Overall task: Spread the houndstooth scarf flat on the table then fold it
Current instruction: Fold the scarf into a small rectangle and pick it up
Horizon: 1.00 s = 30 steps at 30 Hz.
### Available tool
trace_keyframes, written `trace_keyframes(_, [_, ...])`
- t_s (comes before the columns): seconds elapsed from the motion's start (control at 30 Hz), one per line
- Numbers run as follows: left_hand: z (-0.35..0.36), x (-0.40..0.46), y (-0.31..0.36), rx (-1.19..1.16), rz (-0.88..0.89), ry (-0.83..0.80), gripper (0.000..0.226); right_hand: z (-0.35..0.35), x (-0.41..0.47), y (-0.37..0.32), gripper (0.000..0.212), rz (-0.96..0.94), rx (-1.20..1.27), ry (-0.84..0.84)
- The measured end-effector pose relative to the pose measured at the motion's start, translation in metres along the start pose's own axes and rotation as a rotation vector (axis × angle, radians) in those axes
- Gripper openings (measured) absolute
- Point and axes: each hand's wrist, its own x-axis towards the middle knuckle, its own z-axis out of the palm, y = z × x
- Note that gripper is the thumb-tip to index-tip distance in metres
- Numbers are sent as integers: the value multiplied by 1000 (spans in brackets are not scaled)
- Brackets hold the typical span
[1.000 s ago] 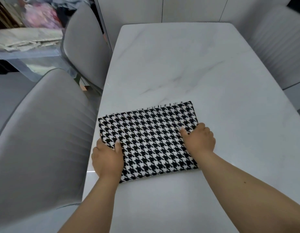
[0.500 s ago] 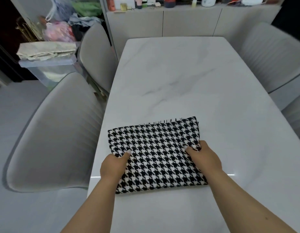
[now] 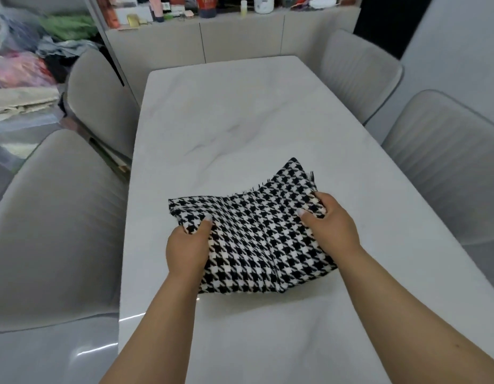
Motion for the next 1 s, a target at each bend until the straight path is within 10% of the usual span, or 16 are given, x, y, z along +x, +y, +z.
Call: trace_keyframes(1.0, [211, -317, 112, -79, 401, -356, 44, -383, -136, 167, 38, 48, 301, 592])
